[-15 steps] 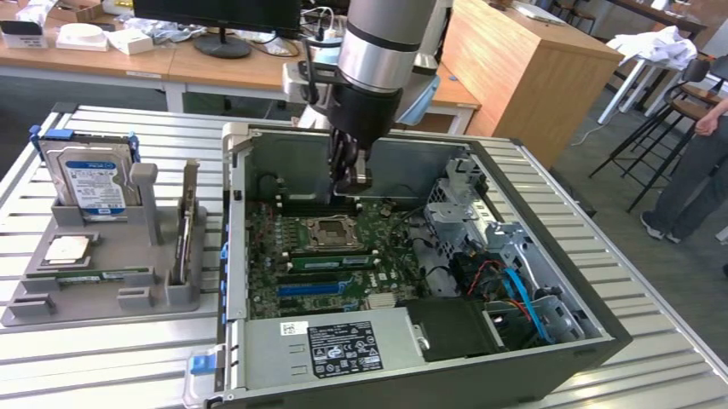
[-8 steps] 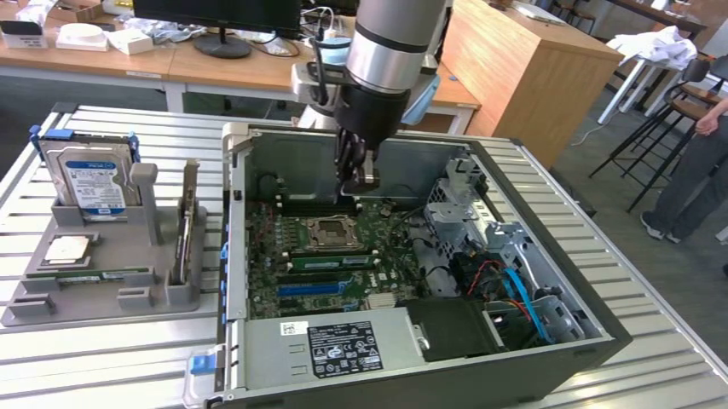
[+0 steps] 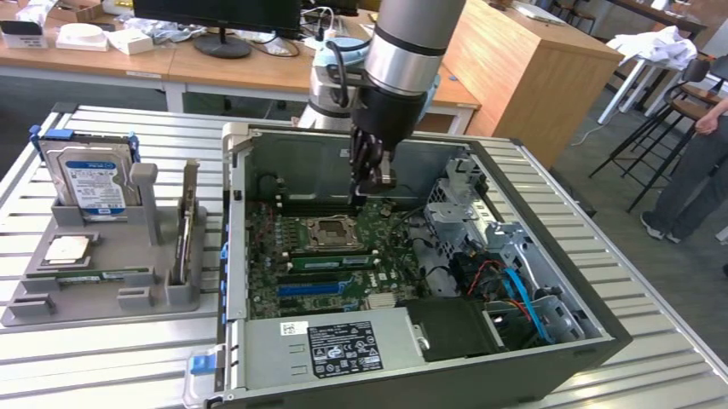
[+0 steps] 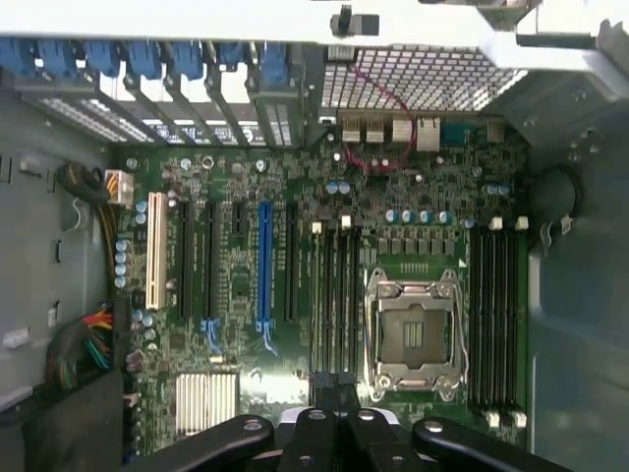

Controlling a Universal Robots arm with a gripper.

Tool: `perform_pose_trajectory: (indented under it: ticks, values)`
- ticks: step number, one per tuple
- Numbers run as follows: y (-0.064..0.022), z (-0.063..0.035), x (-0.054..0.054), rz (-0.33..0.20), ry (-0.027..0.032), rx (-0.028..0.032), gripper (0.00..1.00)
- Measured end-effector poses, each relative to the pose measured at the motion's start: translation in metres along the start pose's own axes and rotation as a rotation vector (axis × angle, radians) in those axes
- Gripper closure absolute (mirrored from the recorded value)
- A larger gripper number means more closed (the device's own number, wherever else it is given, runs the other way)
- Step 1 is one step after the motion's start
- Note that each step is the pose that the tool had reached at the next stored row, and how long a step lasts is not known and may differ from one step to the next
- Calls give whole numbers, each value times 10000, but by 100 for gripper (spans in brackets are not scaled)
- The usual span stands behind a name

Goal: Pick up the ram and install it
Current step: 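Press down the ram until it locks into place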

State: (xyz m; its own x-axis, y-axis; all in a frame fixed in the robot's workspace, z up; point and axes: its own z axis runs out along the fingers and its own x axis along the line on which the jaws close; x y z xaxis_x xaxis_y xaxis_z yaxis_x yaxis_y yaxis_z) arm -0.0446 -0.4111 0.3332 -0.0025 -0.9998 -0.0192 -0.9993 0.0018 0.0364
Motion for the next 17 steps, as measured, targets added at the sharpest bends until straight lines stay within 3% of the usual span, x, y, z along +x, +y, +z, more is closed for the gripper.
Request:
perform_pose_trajectory:
  ticks: [7,17]
  values:
    - [-108,-3,-1,-1,-9,0,90]
    - [-109,-3,-1,0,-10,0,90]
